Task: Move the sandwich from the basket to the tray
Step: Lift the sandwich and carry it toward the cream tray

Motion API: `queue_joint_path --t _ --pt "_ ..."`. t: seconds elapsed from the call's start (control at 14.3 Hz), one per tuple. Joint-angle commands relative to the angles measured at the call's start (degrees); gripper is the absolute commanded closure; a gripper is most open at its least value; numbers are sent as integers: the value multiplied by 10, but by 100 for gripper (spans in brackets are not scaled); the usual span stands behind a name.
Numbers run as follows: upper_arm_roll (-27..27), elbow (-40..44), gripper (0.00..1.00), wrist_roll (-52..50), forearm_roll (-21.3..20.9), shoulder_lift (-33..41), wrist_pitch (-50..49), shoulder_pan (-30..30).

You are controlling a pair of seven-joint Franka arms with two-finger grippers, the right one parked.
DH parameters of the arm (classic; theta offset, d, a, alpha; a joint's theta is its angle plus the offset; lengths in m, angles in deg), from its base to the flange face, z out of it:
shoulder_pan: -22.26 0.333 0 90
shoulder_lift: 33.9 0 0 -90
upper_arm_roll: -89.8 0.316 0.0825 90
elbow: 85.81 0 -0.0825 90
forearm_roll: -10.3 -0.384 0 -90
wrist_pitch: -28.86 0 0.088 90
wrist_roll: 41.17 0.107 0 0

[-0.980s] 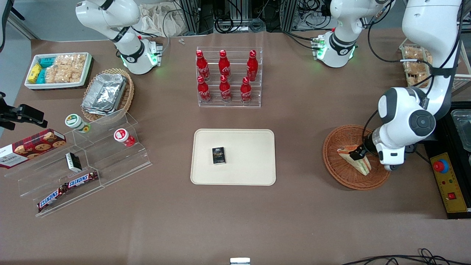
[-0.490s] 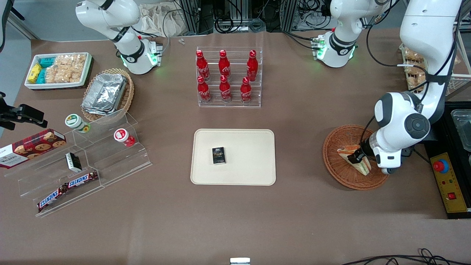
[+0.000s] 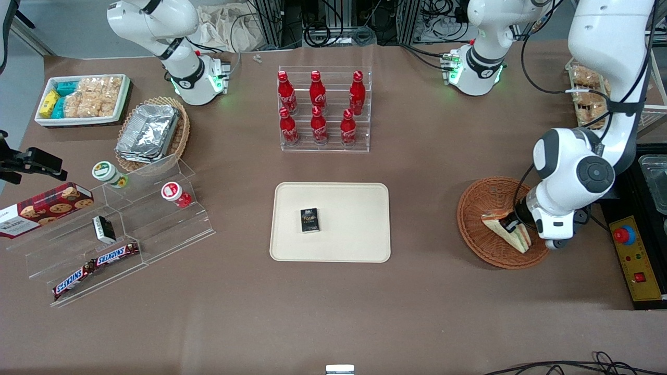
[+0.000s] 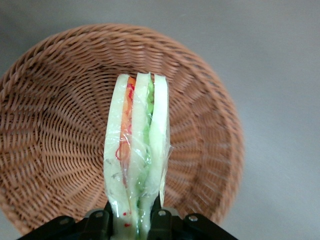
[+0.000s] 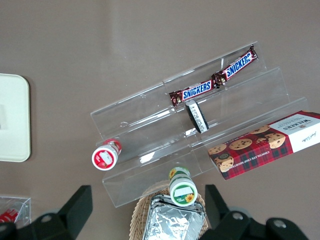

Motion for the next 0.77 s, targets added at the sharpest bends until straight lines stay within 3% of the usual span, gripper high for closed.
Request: queue_joint_path --t 0.0,0.21,0.35,0.7 --pt "-39 84 100 -6 -33 15 -121 2" --pt "-108 223 100 28 -37 -20 -262 0" --pt "-170 277 100 24 -44 -59 -306 0" --pt "-324 303 100 22 -182 -206 -278 -19"
